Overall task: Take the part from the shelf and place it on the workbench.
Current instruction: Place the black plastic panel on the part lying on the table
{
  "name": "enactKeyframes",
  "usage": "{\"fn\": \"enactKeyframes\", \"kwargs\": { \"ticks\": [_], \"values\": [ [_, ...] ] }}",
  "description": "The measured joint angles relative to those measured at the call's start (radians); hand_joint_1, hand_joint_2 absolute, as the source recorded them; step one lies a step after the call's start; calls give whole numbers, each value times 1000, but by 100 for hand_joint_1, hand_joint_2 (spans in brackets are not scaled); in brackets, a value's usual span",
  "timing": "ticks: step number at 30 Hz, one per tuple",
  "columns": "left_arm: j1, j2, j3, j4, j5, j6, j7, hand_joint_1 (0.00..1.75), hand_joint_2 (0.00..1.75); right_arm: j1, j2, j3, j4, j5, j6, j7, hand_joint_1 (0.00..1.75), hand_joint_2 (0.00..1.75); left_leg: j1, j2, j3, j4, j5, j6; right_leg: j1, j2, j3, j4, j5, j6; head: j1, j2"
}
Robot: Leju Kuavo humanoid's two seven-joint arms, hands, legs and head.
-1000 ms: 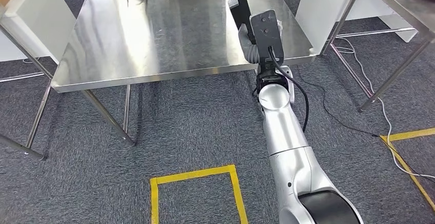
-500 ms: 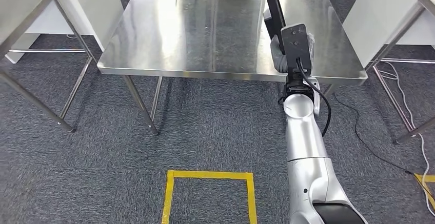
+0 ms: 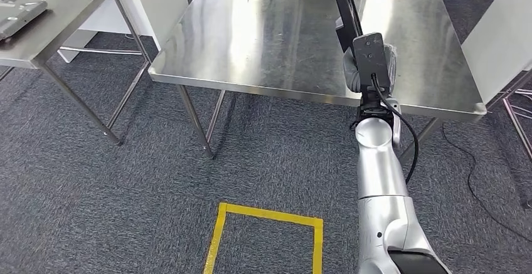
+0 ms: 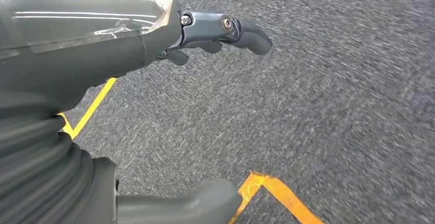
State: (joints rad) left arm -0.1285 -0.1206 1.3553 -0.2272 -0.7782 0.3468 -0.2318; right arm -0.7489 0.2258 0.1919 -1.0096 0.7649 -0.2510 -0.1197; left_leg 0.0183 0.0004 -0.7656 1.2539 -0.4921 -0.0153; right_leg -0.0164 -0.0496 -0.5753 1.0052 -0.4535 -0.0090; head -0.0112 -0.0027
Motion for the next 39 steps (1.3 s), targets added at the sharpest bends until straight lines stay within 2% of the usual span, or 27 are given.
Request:
{"fn": "enactKeyframes", "kwargs": {
  "ticks": [2, 3, 4, 6, 7, 8, 9, 11, 13, 14, 15, 17, 18, 19, 20, 21, 23, 25, 31, 35, 37, 39],
  "values": [
    [-1, 2, -4, 0, 0, 0, 0, 0, 175, 0, 0, -1, -2, 1, 0, 1, 175, 175, 0, 15, 77, -140, 59, 4, 3, -15, 4, 0, -5, 5, 0, 0],
    [-1, 3, -5, 0, -1, 0, 0, 0, 175, -1, -1, -1, -3, 4, 0, 3, 175, 175, -2, 21, 109, -197, 77, 8, 6, -20, 5, 1, -8, 10, 1, 0],
    [-1, 3, -7, 0, -2, 0, 0, 0, 175, -3, -2, -2, -3, 6, 1, 6, 175, 175, -5, 23, 126, -229, 84, 12, 10, -25, 6, 1, -11, 14, 1, 0],
    [0, 3, -8, 0, -4, 0, 0, 0, 175, -6, -2, -4, -2, 12, 1, 15, 175, 175, -9, 16, 129, -240, 83, 21, 15, -34, 8, -1, -13, 22, 3, 0],
    [0, 3, -9, 0, -5, 0, 1, 0, 175, -8, -3, -6, -1, 13, 0, 18, 175, 175, -7, 12, 130, -242, 85, 26, 14, -33, 6, 0, -15, 26, 2, 0],
    [0, 3, -10, 0, -5, 0, 1, 0, 175, -9, -4, -9, 0, 15, -2, 19, 175, 175, -6, 9, 131, -246, 87, 32, 13, -23, 2, 9, -21, 29, 3, 0],
    [0, 2, -11, 0, -6, -1, 1, 0, 175, -11, -5, -13, 0, 16, -6, 19, 175, 175, -4, 7, 133, -250, 89, 39, 12, -7, -10, 34, -35, 31, 4, 0],
    [-3, 2, -12, 1, -11, -1, 1, 0, 175, -13, -13, -22, 4, 18, -15, 19, 175, 175, -2, 1, 135, -253, 91, 47, 7, 30, -68, 151, -83, 29, 5, 0],
    [-6, 2, -14, 1, -15, -2, 1, 0, 175, -10, -23, -31, 9, 25, -24, 19, 175, 175, -2, -11, 135, -252, 90, 50, 4, 43, -136, 278, -121, 31, 5, 0],
    [-6, 1, -15, 1, -16, -3, 1, 0, 175, -8, -29, -35, 11, 33, -28, 21, 175, 175, -1, -17, 135, -252, 90, 50, 4, 44, -148, 295, -119, 37, 5, 0],
    [-6, 1, -16, 1, -17, -6, 0, 0, 175, -6, -33, -38, 12, 47, -31, 27, 175, 175, 0, -23, 136, -251, 90, 49, 2, 45, -140, 270, -101, 47, 5, 0],
    [-6, 0, -19, 1, -17, -15, -4, 0, 175, -9, -42, -40, 14, 98, -37, 53, 175, 175, 2, -33, 136, -246, 87, 44, -6, 46, -83, 133, -41, 65, 6, 0],
    [-6, 0, -20, 1, -18, -19, -7, 0, 175, -12, -45, -38, 16, 137, -39, 75, 175, 175, 0, -36, 134, -242, 84, 39, -8, 47, -54, 71, -16, 68, 6, 0],
    [-6, 1, -22, 1, -18, -23, -10, 0, 175, -16, -49, -35, 20, 186, -41, 105, 175, 175, -1, -38, 133, -239, 82, 34, -9, 48, -35, 31, -2, 66, 6, 0],
    [-6, 2, -23, 1, -18, -27, -12, 0, 175, -20, -53, -30, 24, 243, -43, 140, 175, 175, -4, -40, 131, -236, 80, 34, -10, 49, -27, 15, 5, 61, 5, 0],
    [-5, 3, -25, 1, -19, -31, -14, 0, 175, -24, -56, -25, 29, 306, -44, 178, 175, 175, -5, -40, 130, -235, 80, 39, -9, 49, -25, 14, 7, 55, 4, 0],
    [-4, 3, -28, 1, -21, -37, -16, 0, 175, -32, -64, -19, 35, 431, -41, 244, 175, 175, -5, -39, 131, -236, 83, 56, -9, 50, -26, 14, 9, 51, 4, 0],
    [-4, 5, -30, 1, -24, -39, -18, 0, 175, -41, -69, -18, 37, 512, -35, 277, 175, 175, -5, -38, 134, -241, 85, 62, -7, 52, -26, 14, 10, 50, 4, 0],
    [-4, 8, -33, 1, -37, -40, -17, 0, 175, -49, -82, -21, 36, 560, -22, 294, 175, 175, -3, -35, 137, -245, 85, 60, -7, 54, -26, 14, 10, 46, 4, 0],
    [-4, 12, -36, 2, -43, -39, -15, 0, 175, -38, -84, -27, 30, 560, -18, 285, 175, 175, -7, -34, 133, -240, 78, 65, -10, 54, -26, 11, 10, 47, 3, 0],
    [-4, 12, -36, 2, -43, -39, -16, 0, 175, -35, -82, -31, 23, 558, -19, 278, 175, 175, -5, -32, 145, -259, 82, 64, -6, 53, -23, 8, 9, 48, 3, 0],
    [-4, 11, -36, 2, -42, -37, -18, 0, 175, -38, -80, -34, 16, 557, -20, 269, 175, 175, 1, -29, 164, -286, 90, 60, -3, 51, -45, 52, -14, 46, 5, 0]
  ]
}}
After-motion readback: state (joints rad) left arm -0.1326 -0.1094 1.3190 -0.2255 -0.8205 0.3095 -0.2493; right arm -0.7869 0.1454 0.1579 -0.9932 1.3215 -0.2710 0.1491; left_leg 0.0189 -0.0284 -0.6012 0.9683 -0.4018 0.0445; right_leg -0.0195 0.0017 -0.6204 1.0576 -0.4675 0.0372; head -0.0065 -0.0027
